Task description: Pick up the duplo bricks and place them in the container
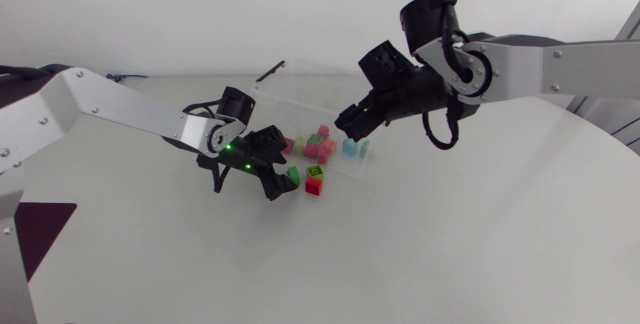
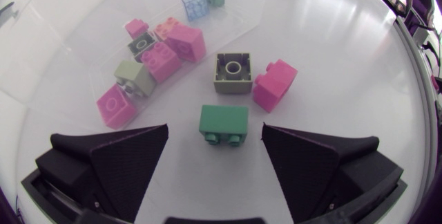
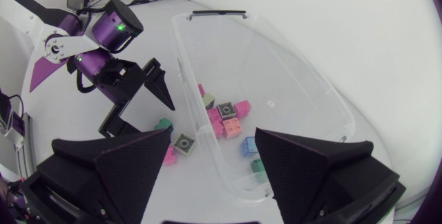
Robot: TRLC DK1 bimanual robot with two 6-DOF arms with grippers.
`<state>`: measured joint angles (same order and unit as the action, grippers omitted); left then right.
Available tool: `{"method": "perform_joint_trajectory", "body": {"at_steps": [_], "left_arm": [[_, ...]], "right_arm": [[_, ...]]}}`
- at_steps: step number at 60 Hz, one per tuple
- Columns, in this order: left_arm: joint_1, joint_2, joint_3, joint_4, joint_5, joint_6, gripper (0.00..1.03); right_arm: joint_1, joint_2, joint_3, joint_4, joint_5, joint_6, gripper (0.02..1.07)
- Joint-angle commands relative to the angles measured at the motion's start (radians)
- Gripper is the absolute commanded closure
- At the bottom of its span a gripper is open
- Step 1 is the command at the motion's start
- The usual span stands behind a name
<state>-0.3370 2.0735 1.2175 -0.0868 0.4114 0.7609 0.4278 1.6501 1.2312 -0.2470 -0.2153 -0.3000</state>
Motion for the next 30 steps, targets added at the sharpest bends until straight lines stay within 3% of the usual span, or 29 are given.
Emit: {"method": "perform_joint_trajectory", "body": {"at_steps": [1,19,30], "left_arm": [[-0.005,-0.001,-0.009,0.004,0.006,0.018,0.09],[-0.007,0.016,0.002,0.015,0.006,0.02,0.09],[-0.013,0.037,0.01,0.03,0.006,0.021,0.1]], "right_arm": [[-0.012,0.025,0.05,-0.028,0.001,-0.025,0.18],[0.028,-0.121,0.027,-0.106,-0.002,-0.036,0.18],[0.062,-0.246,-0.07,-0.136,-0.013,-0.042,0.18]]}}
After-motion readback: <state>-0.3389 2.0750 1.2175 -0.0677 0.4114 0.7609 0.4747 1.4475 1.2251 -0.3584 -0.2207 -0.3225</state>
